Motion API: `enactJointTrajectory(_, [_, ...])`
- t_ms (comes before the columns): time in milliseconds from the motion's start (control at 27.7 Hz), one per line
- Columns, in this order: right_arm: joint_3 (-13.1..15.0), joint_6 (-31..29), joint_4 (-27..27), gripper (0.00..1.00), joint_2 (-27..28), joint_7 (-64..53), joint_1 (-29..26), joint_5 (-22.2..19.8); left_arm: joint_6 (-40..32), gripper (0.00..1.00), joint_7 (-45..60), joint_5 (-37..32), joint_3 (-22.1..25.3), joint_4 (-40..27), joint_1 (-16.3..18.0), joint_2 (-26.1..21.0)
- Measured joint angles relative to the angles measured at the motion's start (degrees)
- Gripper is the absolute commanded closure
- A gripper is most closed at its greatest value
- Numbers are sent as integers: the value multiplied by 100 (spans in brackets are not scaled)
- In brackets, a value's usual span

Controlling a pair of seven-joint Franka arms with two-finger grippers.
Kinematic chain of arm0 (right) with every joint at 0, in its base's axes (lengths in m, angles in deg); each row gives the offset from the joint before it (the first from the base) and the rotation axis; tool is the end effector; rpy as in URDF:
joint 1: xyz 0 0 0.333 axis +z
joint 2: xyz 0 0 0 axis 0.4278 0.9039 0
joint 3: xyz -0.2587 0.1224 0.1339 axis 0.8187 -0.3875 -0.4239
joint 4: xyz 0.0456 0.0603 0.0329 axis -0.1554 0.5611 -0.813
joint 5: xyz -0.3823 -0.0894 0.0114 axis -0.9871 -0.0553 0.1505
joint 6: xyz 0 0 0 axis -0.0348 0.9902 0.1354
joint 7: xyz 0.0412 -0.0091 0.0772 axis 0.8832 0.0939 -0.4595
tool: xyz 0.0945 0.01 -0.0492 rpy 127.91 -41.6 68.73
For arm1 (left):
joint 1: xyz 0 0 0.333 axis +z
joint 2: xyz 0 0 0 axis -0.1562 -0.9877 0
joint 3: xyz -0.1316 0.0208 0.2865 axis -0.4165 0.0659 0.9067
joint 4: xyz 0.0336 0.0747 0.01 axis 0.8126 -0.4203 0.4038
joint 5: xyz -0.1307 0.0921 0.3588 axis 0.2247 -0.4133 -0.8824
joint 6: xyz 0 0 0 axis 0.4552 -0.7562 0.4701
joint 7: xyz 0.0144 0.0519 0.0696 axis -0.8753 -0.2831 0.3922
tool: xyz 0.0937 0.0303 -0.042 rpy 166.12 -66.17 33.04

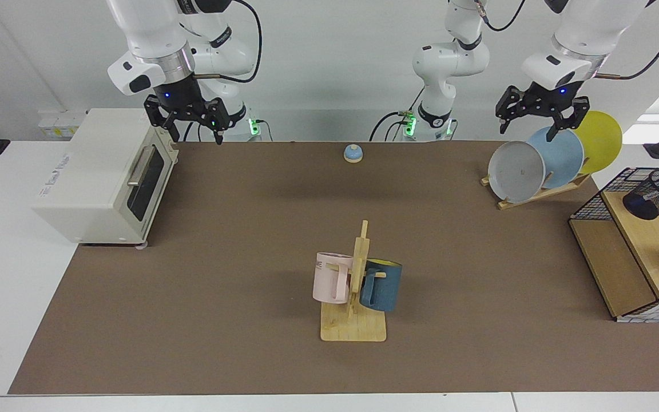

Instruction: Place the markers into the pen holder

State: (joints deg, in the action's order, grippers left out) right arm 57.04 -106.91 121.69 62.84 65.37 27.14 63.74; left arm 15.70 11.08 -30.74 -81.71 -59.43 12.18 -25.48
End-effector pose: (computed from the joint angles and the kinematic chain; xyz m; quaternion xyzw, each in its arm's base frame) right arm 0.5334 0.0832 0.6415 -0.9985 0.0552 -0.0006 0.0028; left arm 0.5380 -0.0447 0.6670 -0.9865 0.1613 0.0221 0.0158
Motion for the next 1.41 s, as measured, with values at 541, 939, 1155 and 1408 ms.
enactJointTrajectory(541, [0, -1, 0, 0, 0, 0, 0, 0, -1, 0, 8, 23, 110, 15, 10, 36])
enactJointTrajectory(939, [0, -1, 0, 0, 0, 0, 0, 0, -1, 0, 490, 25, 157, 16, 13, 61])
enactJointTrajectory(1155, [0, -1, 0, 0, 0, 0, 0, 0, -15, 0, 548, 35, 149, 17, 11, 61])
enactJointTrajectory(1408, [0, -1, 0, 0, 0, 0, 0, 0, -87, 0, 557, 115, 143, 17, 4, 61])
